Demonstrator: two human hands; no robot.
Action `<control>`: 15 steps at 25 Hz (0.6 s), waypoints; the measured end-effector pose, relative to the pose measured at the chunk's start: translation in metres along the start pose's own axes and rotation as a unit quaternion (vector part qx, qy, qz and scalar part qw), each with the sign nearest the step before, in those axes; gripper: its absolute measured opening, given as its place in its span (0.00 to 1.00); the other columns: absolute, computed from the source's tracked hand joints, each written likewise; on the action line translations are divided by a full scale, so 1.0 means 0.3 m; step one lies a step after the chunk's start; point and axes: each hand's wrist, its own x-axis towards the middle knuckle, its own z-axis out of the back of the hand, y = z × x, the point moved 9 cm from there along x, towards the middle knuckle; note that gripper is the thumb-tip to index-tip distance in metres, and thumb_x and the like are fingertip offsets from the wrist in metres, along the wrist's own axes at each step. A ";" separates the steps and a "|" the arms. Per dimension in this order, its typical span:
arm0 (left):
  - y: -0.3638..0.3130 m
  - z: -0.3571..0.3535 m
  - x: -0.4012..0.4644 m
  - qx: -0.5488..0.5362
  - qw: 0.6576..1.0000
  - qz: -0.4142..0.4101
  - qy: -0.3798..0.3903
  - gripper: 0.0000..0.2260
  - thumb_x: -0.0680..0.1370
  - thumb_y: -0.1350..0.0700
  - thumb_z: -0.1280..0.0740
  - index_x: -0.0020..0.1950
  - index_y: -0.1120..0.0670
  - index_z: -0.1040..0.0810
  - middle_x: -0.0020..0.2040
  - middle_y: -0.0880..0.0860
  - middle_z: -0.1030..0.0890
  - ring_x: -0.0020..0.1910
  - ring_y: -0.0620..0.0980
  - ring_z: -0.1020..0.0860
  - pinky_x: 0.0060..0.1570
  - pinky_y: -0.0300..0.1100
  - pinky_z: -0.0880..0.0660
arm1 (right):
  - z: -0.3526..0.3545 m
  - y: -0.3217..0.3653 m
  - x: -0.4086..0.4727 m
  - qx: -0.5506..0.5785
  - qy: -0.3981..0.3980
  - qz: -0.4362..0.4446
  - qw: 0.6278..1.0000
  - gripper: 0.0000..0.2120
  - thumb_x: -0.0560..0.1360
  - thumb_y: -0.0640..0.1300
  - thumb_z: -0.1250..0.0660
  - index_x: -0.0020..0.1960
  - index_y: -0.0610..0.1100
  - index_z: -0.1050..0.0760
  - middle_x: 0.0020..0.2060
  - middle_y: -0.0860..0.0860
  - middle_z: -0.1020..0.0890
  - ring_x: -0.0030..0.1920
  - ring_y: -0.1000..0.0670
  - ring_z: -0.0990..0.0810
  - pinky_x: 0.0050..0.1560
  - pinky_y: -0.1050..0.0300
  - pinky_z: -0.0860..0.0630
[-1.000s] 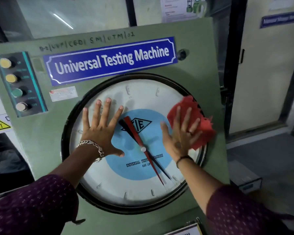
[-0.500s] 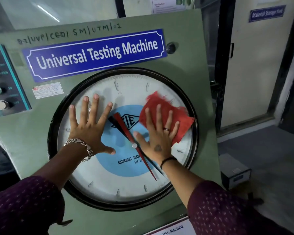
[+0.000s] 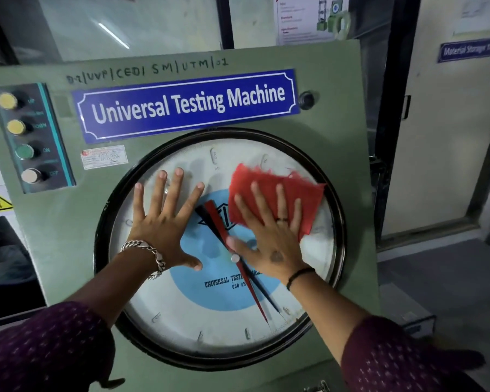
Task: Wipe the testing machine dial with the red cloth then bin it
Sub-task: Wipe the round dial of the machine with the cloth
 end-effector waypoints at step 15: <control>0.013 -0.008 -0.009 -0.008 1.000 0.010 0.002 0.83 0.46 0.19 0.22 0.89 0.44 0.63 0.89 0.58 0.66 0.87 0.66 0.66 0.80 0.76 0.62 | 0.093 -0.133 0.100 -0.042 -0.023 0.036 0.998 0.41 0.81 0.80 0.53 0.90 0.66 0.49 0.92 0.54 0.47 0.90 0.31 0.49 0.81 0.14 0.51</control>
